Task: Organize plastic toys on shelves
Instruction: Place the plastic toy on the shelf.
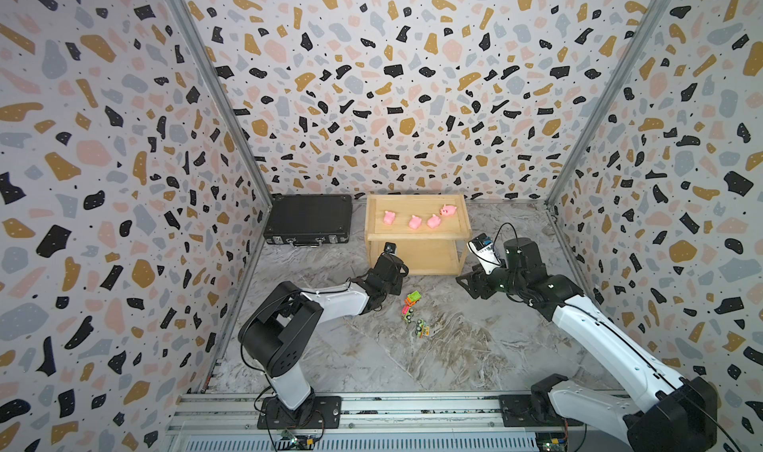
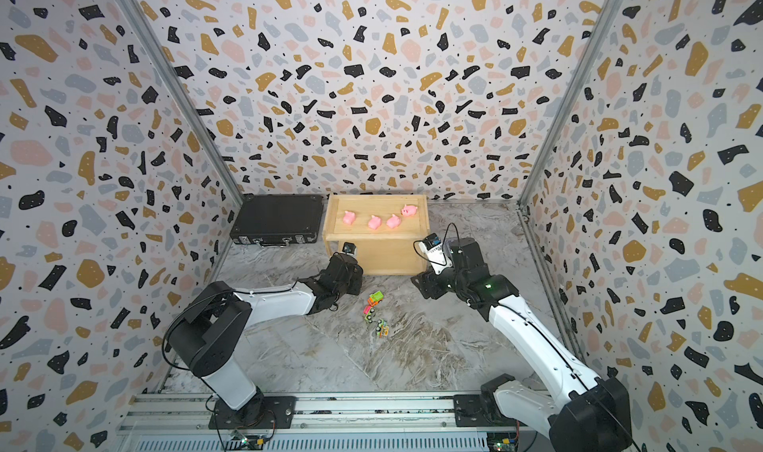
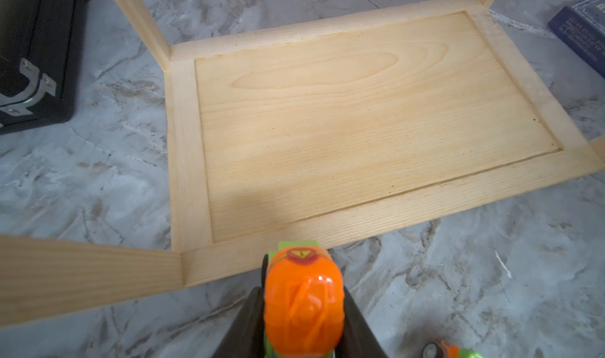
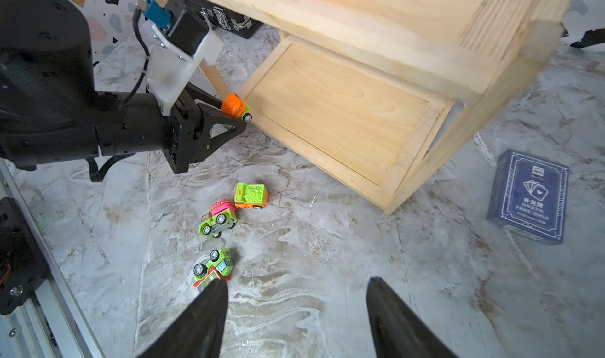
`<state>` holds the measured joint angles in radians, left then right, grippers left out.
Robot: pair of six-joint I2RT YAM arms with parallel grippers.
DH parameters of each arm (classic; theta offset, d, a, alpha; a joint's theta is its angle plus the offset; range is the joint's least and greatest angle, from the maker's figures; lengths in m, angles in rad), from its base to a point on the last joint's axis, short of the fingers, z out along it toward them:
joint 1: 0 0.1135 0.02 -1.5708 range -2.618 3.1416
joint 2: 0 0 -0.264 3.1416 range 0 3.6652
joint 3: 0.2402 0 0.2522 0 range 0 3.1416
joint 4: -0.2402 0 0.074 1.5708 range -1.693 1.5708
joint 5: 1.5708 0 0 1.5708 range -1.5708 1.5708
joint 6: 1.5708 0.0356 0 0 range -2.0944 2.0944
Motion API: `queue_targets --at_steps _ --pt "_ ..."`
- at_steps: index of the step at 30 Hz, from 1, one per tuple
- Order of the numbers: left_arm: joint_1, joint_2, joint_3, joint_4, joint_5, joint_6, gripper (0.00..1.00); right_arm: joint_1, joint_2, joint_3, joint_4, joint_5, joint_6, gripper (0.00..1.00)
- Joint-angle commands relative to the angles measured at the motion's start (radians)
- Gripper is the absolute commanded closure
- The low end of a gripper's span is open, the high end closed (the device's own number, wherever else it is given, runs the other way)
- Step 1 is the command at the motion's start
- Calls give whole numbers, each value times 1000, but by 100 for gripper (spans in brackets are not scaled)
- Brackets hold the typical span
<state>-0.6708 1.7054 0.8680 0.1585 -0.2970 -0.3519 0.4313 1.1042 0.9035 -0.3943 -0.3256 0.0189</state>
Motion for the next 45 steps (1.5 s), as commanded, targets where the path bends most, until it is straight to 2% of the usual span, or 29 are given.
queue_targets --at_steps 1,24,45 --pt "-7 14 35 35 -37 -5 65 -3 -27 0 -13 3 -2 29" --pt "5 135 120 48 -107 -24 65 -4 -29 -6 -27 1 -4 28" --pt "32 175 140 116 -106 -35 64 -3 -21 -14 -31 -11 3 29"
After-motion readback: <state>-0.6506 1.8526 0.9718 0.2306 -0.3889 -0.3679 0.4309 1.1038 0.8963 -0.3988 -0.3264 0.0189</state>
